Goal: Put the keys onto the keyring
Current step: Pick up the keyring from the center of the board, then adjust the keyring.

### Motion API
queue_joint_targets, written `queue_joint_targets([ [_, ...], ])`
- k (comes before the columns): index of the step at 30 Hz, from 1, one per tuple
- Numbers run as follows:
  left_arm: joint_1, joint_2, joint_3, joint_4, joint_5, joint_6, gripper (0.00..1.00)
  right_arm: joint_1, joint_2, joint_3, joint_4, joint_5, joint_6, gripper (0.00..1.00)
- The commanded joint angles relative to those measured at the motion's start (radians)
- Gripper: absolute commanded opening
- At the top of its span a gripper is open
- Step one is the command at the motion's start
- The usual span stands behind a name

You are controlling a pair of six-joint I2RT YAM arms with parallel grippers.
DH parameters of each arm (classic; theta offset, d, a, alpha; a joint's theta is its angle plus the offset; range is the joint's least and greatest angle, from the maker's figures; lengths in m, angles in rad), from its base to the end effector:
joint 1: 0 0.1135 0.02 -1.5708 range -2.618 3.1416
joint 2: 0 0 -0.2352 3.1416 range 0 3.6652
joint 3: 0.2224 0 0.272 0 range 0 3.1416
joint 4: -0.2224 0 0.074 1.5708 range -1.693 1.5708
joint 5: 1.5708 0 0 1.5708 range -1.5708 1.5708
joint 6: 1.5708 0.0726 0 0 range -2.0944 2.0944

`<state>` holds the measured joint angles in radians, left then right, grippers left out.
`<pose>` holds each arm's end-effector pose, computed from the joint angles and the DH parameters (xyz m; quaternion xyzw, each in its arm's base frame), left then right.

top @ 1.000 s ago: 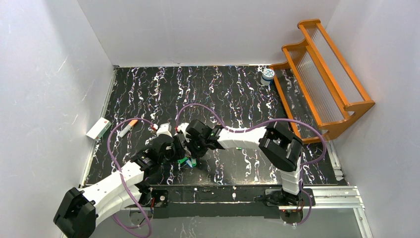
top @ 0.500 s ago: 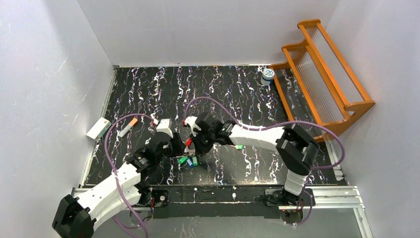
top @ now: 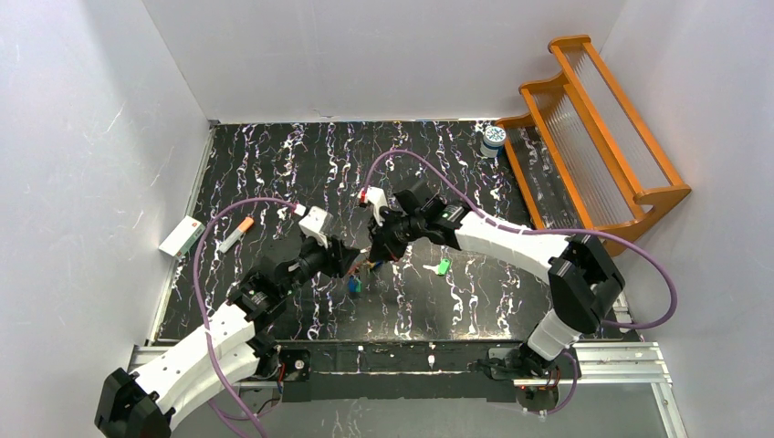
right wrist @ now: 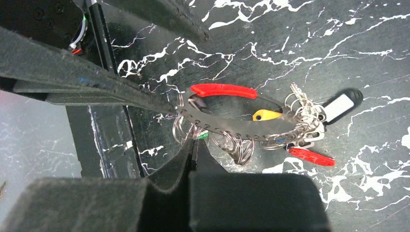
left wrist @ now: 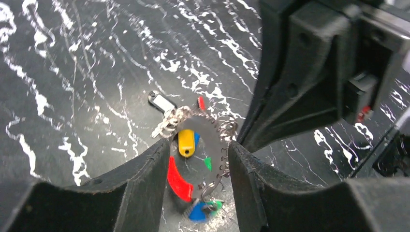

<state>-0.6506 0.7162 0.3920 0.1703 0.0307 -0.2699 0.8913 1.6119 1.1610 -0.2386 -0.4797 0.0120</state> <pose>0.2040 -0.1580 0.2178 0.1535 0.7437 -0.2994 0.5777 0.2262 0.3333 0.1988 -0.4656 0.7519 0.3741 0.2790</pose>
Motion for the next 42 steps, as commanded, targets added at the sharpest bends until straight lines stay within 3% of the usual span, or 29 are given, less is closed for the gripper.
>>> queue_joint_targets([
  [1, 0.002, 0.0, 0.025, 0.113, 0.162, 0.178, 0.45, -0.024, -0.051, -0.007, 0.0, -0.093, -0.096, 0.01],
  [6, 0.002, 0.014, 0.048, 0.117, 0.264, 0.351, 0.43, -0.032, -0.076, -0.032, -0.002, -0.152, -0.186, 0.01],
  [12, 0.003, 0.026, 0.049, 0.111, 0.336, 0.446, 0.42, -0.04, -0.121, -0.084, -0.005, -0.189, -0.287, 0.01],
  [18, 0.002, 0.033, 0.011, 0.15, 0.424, 0.45, 0.41, -0.057, -0.167, -0.135, 0.03, -0.194, -0.32, 0.01],
  [28, 0.002, 0.04, -0.173, 0.439, 0.613, 0.458, 0.4, -0.071, -0.187, -0.21, 0.075, -0.27, -0.336, 0.01],
  [35, -0.007, 0.109, -0.213, 0.561, 0.652, 0.445, 0.37, -0.071, -0.19, -0.22, 0.092, -0.317, -0.339, 0.01],
  [42, -0.045, 0.218, -0.193, 0.602, 0.637, 0.452, 0.26, -0.071, -0.194, -0.224, 0.103, -0.34, -0.342, 0.01],
])
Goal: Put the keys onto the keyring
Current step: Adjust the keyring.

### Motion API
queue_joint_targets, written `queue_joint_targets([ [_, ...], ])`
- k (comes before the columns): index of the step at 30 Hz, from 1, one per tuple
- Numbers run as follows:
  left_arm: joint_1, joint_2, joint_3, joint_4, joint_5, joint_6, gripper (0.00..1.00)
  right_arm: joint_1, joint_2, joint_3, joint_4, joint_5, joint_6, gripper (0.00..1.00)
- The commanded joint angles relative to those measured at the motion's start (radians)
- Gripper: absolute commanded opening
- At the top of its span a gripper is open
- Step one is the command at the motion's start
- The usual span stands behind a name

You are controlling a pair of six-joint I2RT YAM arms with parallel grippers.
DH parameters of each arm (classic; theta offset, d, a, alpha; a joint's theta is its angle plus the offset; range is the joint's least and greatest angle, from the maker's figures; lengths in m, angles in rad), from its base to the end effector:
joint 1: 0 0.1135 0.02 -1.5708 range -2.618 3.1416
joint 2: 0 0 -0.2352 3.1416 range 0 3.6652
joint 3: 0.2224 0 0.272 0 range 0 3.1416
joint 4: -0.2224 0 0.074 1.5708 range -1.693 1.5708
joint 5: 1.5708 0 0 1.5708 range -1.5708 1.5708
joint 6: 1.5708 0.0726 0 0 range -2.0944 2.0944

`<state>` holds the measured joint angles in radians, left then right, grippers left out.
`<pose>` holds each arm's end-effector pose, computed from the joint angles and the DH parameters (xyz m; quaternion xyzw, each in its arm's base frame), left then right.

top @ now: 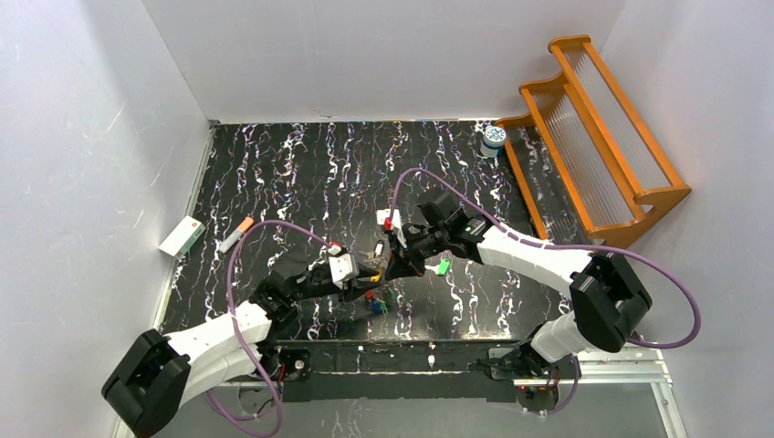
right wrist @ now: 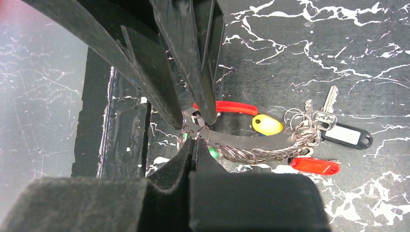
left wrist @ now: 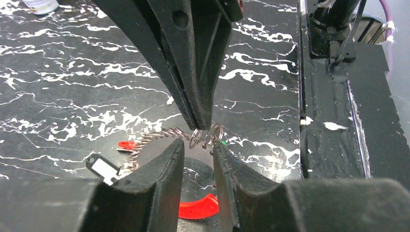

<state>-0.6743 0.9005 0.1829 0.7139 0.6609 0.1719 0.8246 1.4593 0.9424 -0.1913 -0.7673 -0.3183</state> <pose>0.1632 -0.1875 0.1681 0.4839 0.5170 -0.3886 0.5895 0.2006 0.2912 0.1862 -0.5872 0.6239 0.4263 0.2901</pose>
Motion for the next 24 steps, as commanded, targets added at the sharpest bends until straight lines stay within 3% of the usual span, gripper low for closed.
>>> queue_joint_targets([
  [1, -0.024, 0.04, 0.016, 0.06, -0.001, 0.011, 0.25, -0.004, -0.042, -0.005, 0.056, -0.054, -0.012, 0.01],
  [16, -0.04, 0.068, 0.001, 0.081, -0.064, 0.033, 0.12, -0.005, -0.062, -0.024, 0.094, -0.081, -0.004, 0.01],
  [19, -0.042, 0.081, 0.01, 0.081, -0.054, 0.051, 0.0, -0.004, -0.068, -0.03, 0.101, -0.078, -0.003, 0.01],
  [23, -0.042, 0.084, 0.03, 0.081, -0.042, 0.035, 0.0, -0.006, -0.088, -0.044, 0.132, -0.03, 0.023, 0.01],
  [24, -0.042, 0.077, 0.034, 0.081, -0.045, 0.029, 0.0, -0.006, -0.097, -0.049, 0.145, -0.006, 0.032, 0.07],
])
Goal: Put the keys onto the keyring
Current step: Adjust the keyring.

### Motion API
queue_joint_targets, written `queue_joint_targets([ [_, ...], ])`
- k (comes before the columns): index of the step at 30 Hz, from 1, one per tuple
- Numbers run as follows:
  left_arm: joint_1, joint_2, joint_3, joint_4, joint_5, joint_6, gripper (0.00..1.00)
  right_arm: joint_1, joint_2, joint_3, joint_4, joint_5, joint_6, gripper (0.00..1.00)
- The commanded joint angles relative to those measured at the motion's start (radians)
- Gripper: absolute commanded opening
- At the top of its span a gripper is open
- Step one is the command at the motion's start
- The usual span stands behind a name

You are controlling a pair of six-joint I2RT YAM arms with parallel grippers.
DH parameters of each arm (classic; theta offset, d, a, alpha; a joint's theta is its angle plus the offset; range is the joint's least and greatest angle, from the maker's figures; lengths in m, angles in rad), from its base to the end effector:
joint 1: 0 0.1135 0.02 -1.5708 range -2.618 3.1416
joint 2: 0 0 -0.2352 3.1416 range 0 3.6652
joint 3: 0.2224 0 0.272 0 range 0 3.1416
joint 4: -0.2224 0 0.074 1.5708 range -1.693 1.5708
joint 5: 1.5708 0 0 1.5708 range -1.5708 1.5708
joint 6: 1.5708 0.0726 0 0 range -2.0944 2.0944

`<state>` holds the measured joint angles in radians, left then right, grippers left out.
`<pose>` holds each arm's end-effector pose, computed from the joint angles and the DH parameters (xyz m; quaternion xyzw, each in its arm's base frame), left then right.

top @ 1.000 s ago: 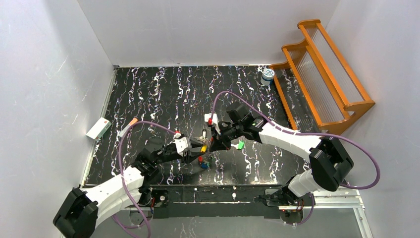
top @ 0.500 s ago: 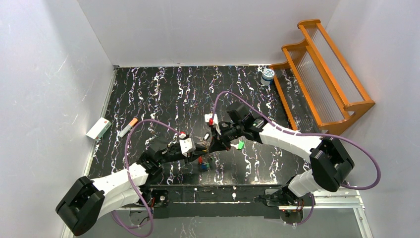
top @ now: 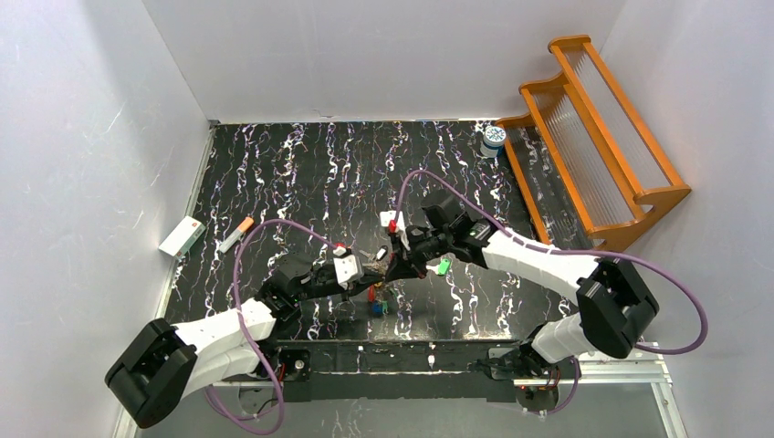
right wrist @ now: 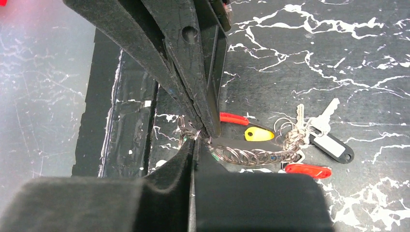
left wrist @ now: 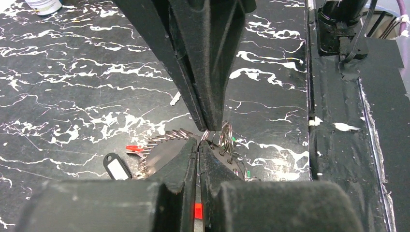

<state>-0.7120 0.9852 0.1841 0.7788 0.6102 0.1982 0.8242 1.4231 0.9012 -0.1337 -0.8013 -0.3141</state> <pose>0.1630 -0.1956 0.1578 0.4884 0.5202 -0.3772 0.5904 0.1953 0.2879 0.1900 -0.5903 0.6030 0.4412 0.3054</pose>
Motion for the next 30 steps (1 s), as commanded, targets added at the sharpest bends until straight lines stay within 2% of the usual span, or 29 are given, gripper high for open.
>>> queue_joint_targets([
  [1, -0.004, -0.018, 0.034, 0.016, -0.002, -0.001, 0.0, -0.005, -0.071, -0.016, 0.101, 0.06, 0.042, 0.17],
  [3, -0.004, -0.046, 0.03, 0.011, -0.032, -0.01, 0.0, -0.005, -0.108, -0.043, 0.169, 0.146, 0.088, 0.39],
  [5, -0.004, -0.077, 0.026, -0.005, -0.068, -0.006, 0.0, -0.006, -0.155, -0.079, 0.228, 0.231, 0.119, 0.54],
  [7, -0.004, -0.104, 0.034, -0.051, -0.089, 0.016, 0.0, -0.006, -0.201, -0.114, 0.282, 0.294, 0.135, 0.64],
  [9, -0.006, -0.115, 0.064, -0.14, -0.089, 0.055, 0.0, -0.006, -0.235, -0.138, 0.316, 0.343, 0.148, 0.67],
  [12, -0.009, -0.109, 0.14, -0.301, -0.087, 0.113, 0.0, -0.007, -0.242, -0.132, 0.313, 0.346, 0.146, 0.67],
  [17, -0.021, -0.086, 0.215, -0.455, -0.119, 0.168, 0.0, -0.005, -0.19, -0.093, 0.261, 0.282, 0.136, 0.47],
  [19, -0.029, -0.076, 0.228, -0.468, -0.128, 0.173, 0.0, -0.006, -0.165, -0.082, 0.244, 0.254, 0.137, 0.43],
  [30, -0.074, -0.038, 0.248, -0.466, -0.153, 0.176, 0.0, -0.004, -0.127, -0.077, 0.271, 0.172, 0.173, 0.51],
])
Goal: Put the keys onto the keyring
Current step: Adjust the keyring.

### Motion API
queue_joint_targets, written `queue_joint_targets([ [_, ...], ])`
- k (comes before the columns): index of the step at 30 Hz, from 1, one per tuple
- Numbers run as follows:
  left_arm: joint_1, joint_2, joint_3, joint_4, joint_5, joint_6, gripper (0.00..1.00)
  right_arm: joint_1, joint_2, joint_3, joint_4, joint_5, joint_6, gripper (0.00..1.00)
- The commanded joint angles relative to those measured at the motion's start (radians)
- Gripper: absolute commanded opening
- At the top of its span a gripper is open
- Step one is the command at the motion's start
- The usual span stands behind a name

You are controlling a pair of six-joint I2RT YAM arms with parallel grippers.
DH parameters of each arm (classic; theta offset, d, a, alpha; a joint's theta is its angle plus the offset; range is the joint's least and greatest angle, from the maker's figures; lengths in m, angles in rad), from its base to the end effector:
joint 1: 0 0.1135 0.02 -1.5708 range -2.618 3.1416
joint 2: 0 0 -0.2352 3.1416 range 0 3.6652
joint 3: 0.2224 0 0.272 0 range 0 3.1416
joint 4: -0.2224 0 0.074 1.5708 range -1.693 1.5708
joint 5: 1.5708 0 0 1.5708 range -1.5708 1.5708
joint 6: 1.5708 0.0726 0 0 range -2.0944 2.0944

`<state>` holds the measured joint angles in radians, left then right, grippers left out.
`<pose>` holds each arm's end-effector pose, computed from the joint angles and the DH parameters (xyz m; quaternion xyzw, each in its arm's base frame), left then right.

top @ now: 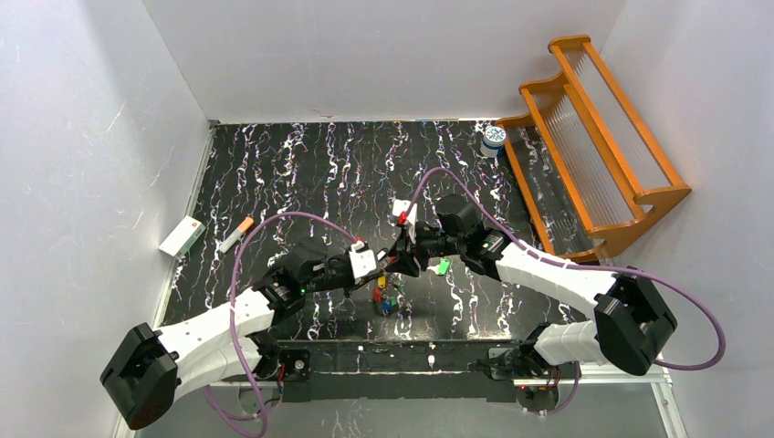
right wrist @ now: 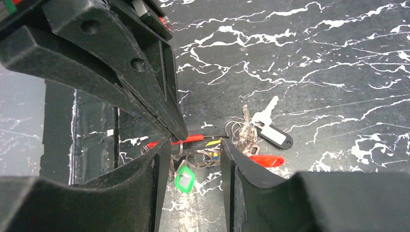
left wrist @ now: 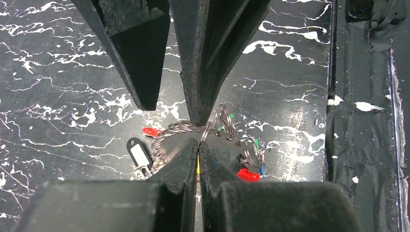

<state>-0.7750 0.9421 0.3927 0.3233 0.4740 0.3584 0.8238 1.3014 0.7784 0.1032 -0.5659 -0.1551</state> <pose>0.1728 -0.2156 0.1853 0.5316 0.5631 -0.3049 0.5543 0.2030 0.2765 0.2045 -0.5128 0.6395 0.3927 0.4168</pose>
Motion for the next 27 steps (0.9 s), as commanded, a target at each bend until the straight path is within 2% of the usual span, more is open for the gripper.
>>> queue_joint_targets([
  [1, -0.013, 0.005, 0.04, -0.01, -0.018, 0.016, 0.0, -0.004, -0.003, 0.044, 0.034, -0.077, 0.013, 0.51],
  [13, -0.023, 0.011, 0.038, 0.007, -0.016, 0.001, 0.0, 0.006, 0.025, 0.04, -0.004, -0.127, -0.014, 0.51],
  [16, -0.026, 0.016, 0.04, 0.01, -0.016, -0.001, 0.0, 0.016, 0.039, 0.047, -0.027, -0.119, -0.031, 0.49],
  [23, -0.028, 0.018, 0.041, 0.01, -0.019, -0.003, 0.0, 0.034, 0.069, 0.077, -0.095, -0.064, -0.07, 0.3],
  [25, -0.029, 0.017, 0.04, 0.01, -0.02, -0.003, 0.0, 0.044, 0.066, 0.079, -0.102, -0.017, -0.079, 0.22],
  [27, -0.03, 0.017, 0.04, 0.01, -0.02, -0.004, 0.0, 0.047, 0.06, 0.077, -0.102, -0.001, -0.091, 0.07],
])
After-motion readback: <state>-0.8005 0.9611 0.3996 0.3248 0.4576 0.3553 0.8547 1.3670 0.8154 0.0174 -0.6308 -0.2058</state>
